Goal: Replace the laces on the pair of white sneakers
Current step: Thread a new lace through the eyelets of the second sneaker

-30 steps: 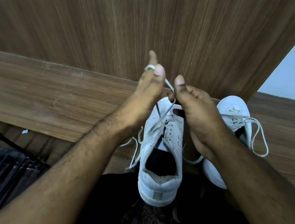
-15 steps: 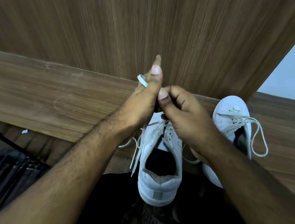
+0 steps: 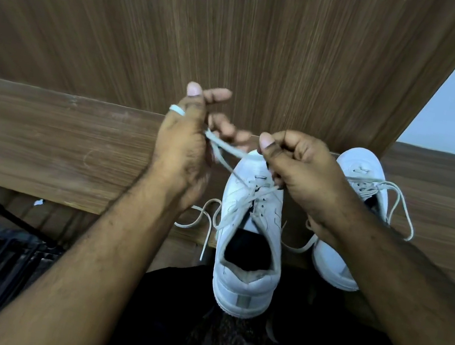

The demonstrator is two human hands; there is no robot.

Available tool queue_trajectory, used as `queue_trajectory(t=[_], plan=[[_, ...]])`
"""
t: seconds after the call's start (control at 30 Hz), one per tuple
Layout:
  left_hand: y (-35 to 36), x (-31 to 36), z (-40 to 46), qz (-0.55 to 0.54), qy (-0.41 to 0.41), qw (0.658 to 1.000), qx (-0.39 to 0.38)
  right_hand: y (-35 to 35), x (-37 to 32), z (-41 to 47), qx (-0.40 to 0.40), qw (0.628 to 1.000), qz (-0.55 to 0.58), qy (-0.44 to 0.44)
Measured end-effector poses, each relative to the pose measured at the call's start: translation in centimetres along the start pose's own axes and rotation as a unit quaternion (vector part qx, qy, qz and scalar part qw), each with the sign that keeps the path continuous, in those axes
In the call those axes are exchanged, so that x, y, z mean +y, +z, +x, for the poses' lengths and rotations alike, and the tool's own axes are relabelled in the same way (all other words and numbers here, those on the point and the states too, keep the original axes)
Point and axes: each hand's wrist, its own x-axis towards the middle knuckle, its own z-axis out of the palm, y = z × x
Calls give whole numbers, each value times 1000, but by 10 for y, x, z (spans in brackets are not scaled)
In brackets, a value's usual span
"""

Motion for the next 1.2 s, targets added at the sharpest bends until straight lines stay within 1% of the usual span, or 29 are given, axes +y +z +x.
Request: queue_trajectory(t=[0.03,0.1,0.17,0.23,0.3,0.33,0.37,0.4,0.43,0.5,0.57,0.63,0.67,0.7,0.73,0.77,0.87,0.93,1.03,1.2], plan=[[-2,0,1,8,-1,1000,17,-3,0,0,15,1000,-10,-4],[-5,0,3,29,-17,999,25,-5,0,0,35,999,-5,-12],[-7,0,3,84,-39,996,3,-3,0,0,51,998,3,-22],[-6,1,-1,213,-30,975,-55,-1,-2,1,59,998,6,-31],[-5,-1,-10,319,-24,936,-149,-1,-3,0,56,998,17,-36],[-4,-2,-14,345,-30,919,-190,-2,-4,-1,52,998,26,-38],[-4,-2,-15,350,-31,913,-209,-3,-5,-2,49,998,33,-37],[-3,-2,-15,337,-27,919,-205,-4,-5,-3,47,998,35,-36],[-4,-1,-13,312,-19,933,-180,-4,-5,-2,49,998,32,-36],[-3,1,-6,236,-17,967,-95,-6,-2,1,62,997,19,-36],[-4,4,0,121,-50,991,-26,-8,3,3,68,997,-20,-43],[-5,10,0,-25,-102,994,-28,-8,7,3,50,994,-82,-58],[-5,11,-1,-77,-122,989,-42,-8,8,3,35,991,-109,-65],[-4,12,-2,-105,-136,983,-57,-6,9,3,23,989,-127,-68],[-2,12,-3,-105,-142,982,-70,-5,10,3,14,988,-135,-68],[0,11,-4,-78,-139,984,-78,-4,10,3,4,988,-138,-69],[2,3,-5,40,-112,989,-84,-2,12,3,-34,989,-125,-72],[0,-1,-4,118,-80,987,-75,-2,13,3,-45,989,-120,-69],[-5,-7,-5,185,-56,977,-87,-3,15,3,-28,988,-130,-74],[-10,-13,-5,258,-66,951,-159,-7,17,4,-5,985,-155,-74]])
